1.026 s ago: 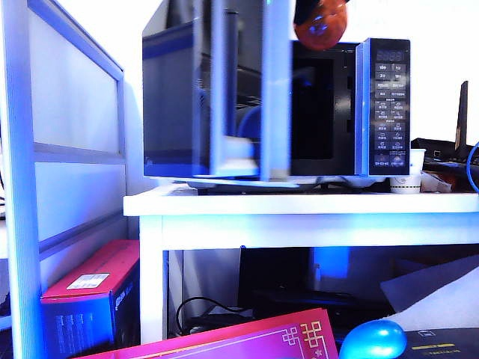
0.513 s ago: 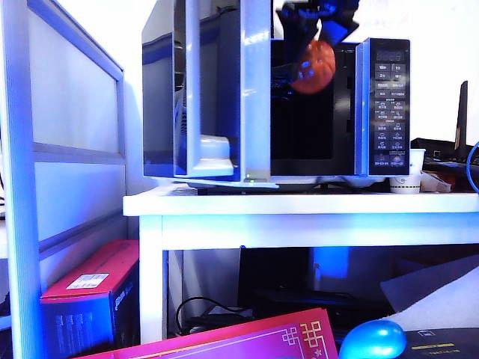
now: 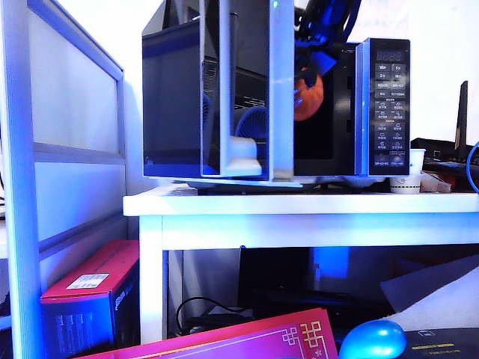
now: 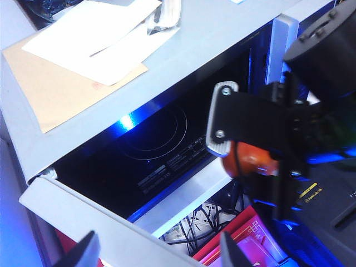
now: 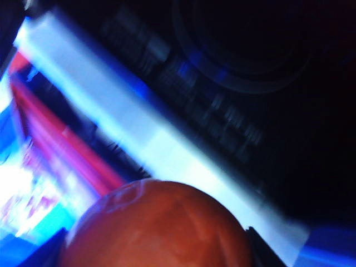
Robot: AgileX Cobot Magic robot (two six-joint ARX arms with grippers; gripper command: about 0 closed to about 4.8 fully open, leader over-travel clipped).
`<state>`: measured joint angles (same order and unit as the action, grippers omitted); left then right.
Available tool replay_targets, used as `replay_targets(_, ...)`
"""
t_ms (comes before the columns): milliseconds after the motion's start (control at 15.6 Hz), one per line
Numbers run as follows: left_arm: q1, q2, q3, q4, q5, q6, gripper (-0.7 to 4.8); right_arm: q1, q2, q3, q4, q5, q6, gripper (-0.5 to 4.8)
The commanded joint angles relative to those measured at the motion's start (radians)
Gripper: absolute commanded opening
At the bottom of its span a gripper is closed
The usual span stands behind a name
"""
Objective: Open the microwave door, place the orange inside the microwave, then close the microwave door.
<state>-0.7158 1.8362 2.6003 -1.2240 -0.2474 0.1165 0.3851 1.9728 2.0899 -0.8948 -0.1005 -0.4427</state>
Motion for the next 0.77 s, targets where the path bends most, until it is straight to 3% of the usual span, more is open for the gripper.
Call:
replay_targets(64,0.000,-0.005,0.003,-0.004,-0.003,0.004,2.91,-0.001,-0.005,-0.081,0.137,0.024,-0.009,3.90)
replay_targets(449,0.000,-0.005,0.003,-0.010,-0.003,0.007,2.91,-0.001,-0.005,-0.287,0.597,0.140,-0.080,4.04)
replay_targets(770,0.000,-0.005,0.002,-0.010,-0.003,0.007,2.90,0.000,0.045,-0.332,0.758,0.189,-0.394,4.05)
